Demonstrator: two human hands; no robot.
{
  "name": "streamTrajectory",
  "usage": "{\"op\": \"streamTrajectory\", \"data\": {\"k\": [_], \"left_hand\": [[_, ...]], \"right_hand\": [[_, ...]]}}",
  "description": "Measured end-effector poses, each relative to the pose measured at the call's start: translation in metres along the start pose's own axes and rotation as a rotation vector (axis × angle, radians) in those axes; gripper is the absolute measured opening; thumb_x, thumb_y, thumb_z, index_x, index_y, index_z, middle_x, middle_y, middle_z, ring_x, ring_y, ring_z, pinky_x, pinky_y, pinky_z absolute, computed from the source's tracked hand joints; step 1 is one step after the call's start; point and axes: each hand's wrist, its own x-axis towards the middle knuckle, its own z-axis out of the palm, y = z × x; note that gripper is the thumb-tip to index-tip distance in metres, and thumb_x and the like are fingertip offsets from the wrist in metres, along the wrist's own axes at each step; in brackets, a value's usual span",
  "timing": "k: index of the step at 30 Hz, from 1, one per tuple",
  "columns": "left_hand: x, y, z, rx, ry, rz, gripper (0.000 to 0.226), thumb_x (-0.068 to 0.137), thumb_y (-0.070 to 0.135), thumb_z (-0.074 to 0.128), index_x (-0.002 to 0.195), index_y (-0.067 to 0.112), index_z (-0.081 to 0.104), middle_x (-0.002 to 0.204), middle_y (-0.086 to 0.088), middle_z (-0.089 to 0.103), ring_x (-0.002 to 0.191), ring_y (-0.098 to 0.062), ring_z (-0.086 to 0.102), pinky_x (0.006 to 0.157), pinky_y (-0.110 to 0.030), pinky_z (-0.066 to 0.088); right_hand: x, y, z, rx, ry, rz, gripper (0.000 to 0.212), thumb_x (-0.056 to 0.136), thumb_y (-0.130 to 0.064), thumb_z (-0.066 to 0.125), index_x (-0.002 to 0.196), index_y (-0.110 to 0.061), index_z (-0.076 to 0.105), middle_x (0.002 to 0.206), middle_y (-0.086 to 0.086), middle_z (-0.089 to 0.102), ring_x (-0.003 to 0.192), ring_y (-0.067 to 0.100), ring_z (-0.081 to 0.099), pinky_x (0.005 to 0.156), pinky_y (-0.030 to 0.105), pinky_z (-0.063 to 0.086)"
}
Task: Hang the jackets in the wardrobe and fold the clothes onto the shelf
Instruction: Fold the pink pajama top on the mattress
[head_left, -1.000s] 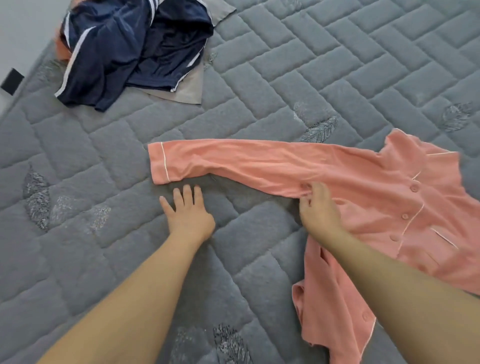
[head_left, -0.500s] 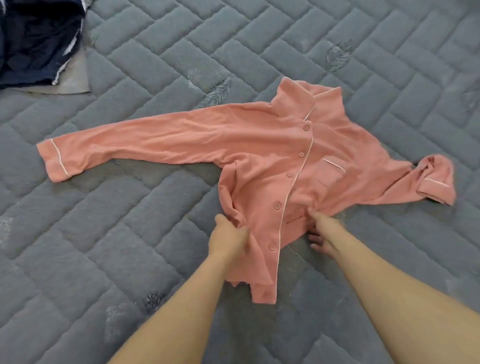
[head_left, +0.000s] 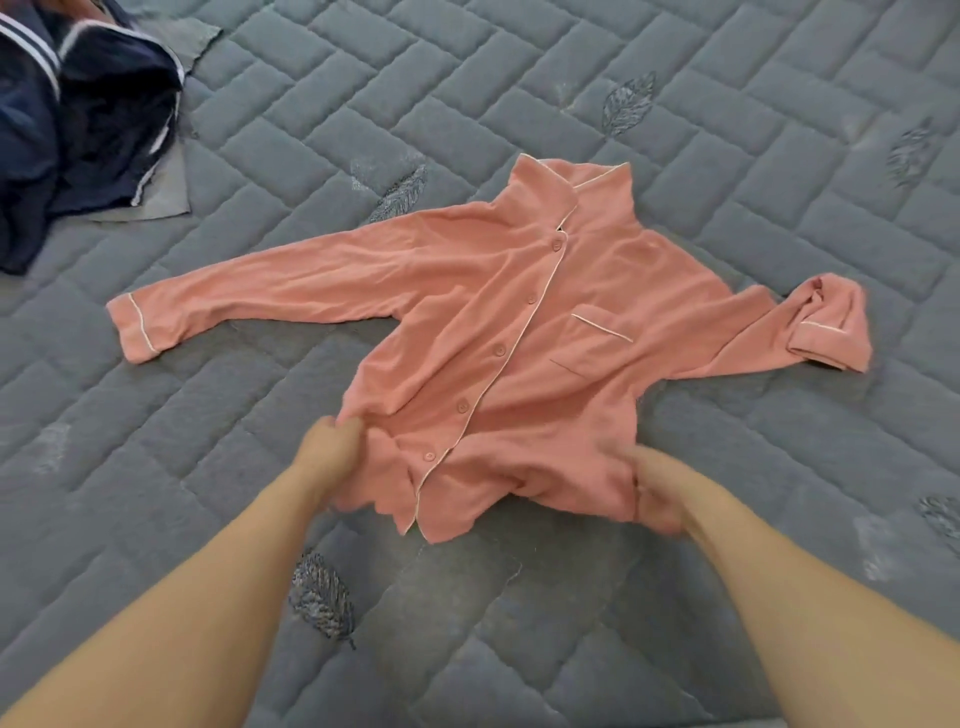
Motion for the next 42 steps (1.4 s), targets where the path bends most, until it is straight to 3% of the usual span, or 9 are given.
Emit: {"op": "streamTrajectory", "data": {"k": [5,9,14,19,22,30,33,37,42], "left_hand": [[-0.052,0.031,0.034,-0.288,-0.266,0.085,0.014,0.100,0.023,0.048,0.106,0.016,0.059,0.082,-0.002,0.070,0.070,-0.016,0.067,0.055,-0.029,0.052],[-0.083,0.050,0.014,-0.540,-0.423,0.003,0.017,0.099,0.024,0.056,0.108,0.012,0.065,0.091,-0.006,0.076,0.081,-0.020,0.073,0.069,-0.036,0.060],[-0.103,0.024,-0.026,0.030,-0.413,-0.024,0.034,0.084,0.036,0.063,0.097,0.005,0.058,0.061,-0.011,0.065,0.048,-0.027,0.061,0.044,-0.031,0.051],[-0.085,-0.031,0.009,0.983,-0.173,-0.046,0.041,0.101,0.039,0.036,0.126,0.006,0.035,0.135,-0.021,0.050,0.125,-0.036,0.049,0.105,-0.046,0.040],[-0.083,-0.007,0.056,1.052,-0.144,0.153,0.044,0.097,0.042,0.037,0.132,0.015,0.036,0.139,-0.013,0.044,0.127,-0.036,0.043,0.103,-0.047,0.037],[-0.103,0.025,0.160,1.204,-0.207,0.538,0.051,0.084,0.045,0.055,0.131,0.027,0.047,0.138,-0.003,0.036,0.136,-0.028,0.028,0.109,-0.052,0.026],[-0.107,0.025,0.169,1.298,-0.416,0.433,0.035,0.093,0.036,0.048,0.118,0.017,0.064,0.127,-0.006,0.059,0.115,-0.029,0.055,0.095,-0.038,0.043],[-0.125,0.037,0.174,1.041,-1.176,-0.379,0.032,0.096,0.032,0.051,0.105,0.003,0.063,0.105,-0.012,0.067,0.077,-0.031,0.066,0.077,-0.041,0.057],[-0.107,0.106,0.196,1.034,-0.620,0.305,0.032,0.097,0.021,0.042,0.119,0.003,0.057,0.121,-0.013,0.065,0.100,-0.031,0.062,0.080,-0.031,0.044]], "right_hand": [[-0.011,0.026,0.024,-0.177,-0.064,-0.071,0.034,0.100,-0.017,0.053,0.133,-0.005,0.053,0.127,0.010,0.063,0.114,0.025,0.061,0.104,0.043,0.046],[-0.036,0.000,-0.002,0.209,-0.011,-0.186,0.024,0.101,-0.027,0.052,0.121,-0.015,0.059,0.106,0.007,0.072,0.091,0.021,0.068,0.076,0.035,0.055],[-0.075,-0.012,-0.078,-0.160,0.044,0.083,0.032,0.092,-0.028,0.065,0.113,-0.003,0.066,0.101,0.018,0.072,0.087,0.030,0.068,0.076,0.040,0.057],[-0.073,-0.002,-0.093,-1.107,0.358,0.101,0.018,0.091,-0.007,0.046,0.104,0.000,0.057,0.103,0.020,0.062,0.092,0.038,0.066,0.064,0.041,0.059],[-0.052,0.008,-0.079,-1.246,0.429,-0.017,0.048,0.089,-0.017,0.043,0.136,-0.004,0.043,0.137,0.019,0.045,0.125,0.038,0.048,0.101,0.045,0.045],[0.002,0.021,-0.054,-1.398,0.397,-0.246,0.080,0.090,-0.019,0.044,0.154,-0.038,0.000,0.161,0.001,-0.022,0.148,0.030,-0.018,0.116,0.061,0.001],[0.011,0.019,-0.051,-1.486,0.322,-0.332,0.072,0.091,-0.020,0.042,0.155,-0.032,0.011,0.163,0.005,-0.005,0.149,0.032,-0.002,0.120,0.056,0.006],[0.013,-0.004,-0.044,-1.336,0.304,-0.368,0.043,0.089,-0.018,0.043,0.131,-0.015,0.053,0.133,0.011,0.049,0.120,0.032,0.048,0.100,0.041,0.042],[0.014,-0.060,-0.072,-0.613,0.546,-0.242,0.033,0.086,-0.022,0.048,0.114,-0.007,0.057,0.112,0.013,0.061,0.096,0.033,0.057,0.078,0.036,0.045]]}}
